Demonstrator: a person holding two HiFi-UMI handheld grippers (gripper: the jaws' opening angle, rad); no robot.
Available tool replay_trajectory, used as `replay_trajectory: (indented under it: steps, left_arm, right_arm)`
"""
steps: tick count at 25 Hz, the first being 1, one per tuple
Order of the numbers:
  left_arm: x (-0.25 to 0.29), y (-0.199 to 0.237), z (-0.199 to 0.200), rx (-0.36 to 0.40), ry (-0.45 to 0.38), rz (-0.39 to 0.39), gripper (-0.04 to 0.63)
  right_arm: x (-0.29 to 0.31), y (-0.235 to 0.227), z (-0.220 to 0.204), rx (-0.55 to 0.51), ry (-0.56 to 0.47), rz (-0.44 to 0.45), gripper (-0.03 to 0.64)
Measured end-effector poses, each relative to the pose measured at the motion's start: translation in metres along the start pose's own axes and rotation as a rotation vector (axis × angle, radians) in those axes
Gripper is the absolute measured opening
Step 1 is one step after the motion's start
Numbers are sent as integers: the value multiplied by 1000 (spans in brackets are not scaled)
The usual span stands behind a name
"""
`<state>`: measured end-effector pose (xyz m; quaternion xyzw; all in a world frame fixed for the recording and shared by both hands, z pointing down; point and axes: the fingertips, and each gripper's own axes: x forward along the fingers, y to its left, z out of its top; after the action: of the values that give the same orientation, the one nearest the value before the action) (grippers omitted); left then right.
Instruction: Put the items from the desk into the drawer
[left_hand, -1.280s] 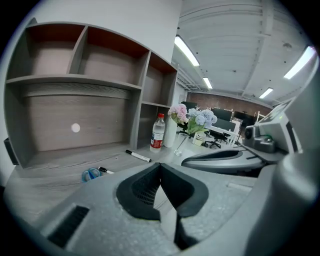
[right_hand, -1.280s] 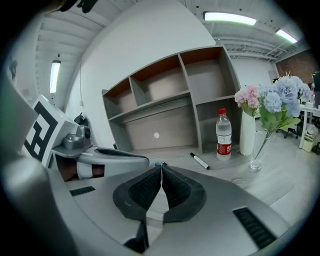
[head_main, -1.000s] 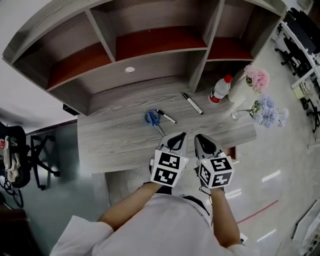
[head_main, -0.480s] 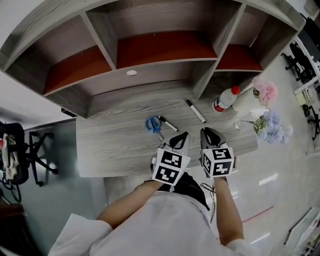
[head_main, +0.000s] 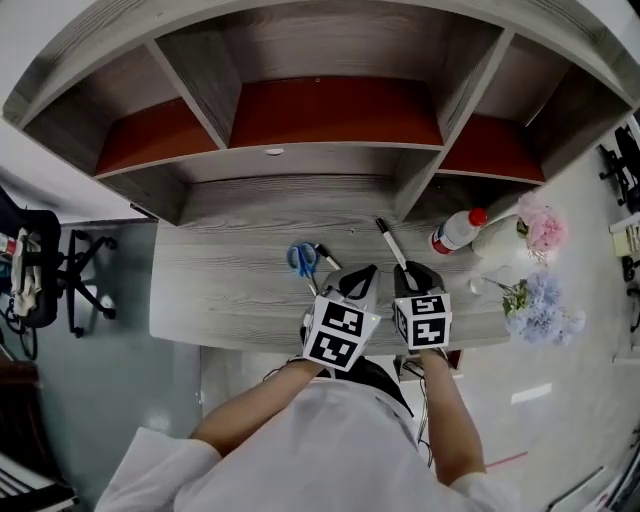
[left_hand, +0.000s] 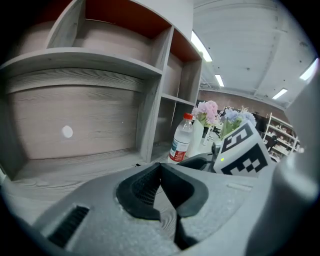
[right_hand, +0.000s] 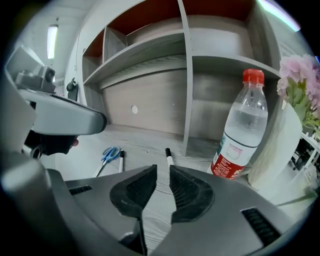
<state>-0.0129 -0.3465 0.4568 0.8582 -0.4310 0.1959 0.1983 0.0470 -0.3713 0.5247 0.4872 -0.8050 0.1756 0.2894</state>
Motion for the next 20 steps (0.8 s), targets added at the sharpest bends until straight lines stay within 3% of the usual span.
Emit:
replay_trajectory:
  steps: [2, 20]
  left_arm:
    - [5, 1, -1, -9, 9, 19, 3]
    - [17, 9, -12, -50, 51, 144, 3]
  right_arm:
    - [9, -2, -6, -8, 25, 31, 96]
    - [63, -27, -40, -35, 161, 90, 103]
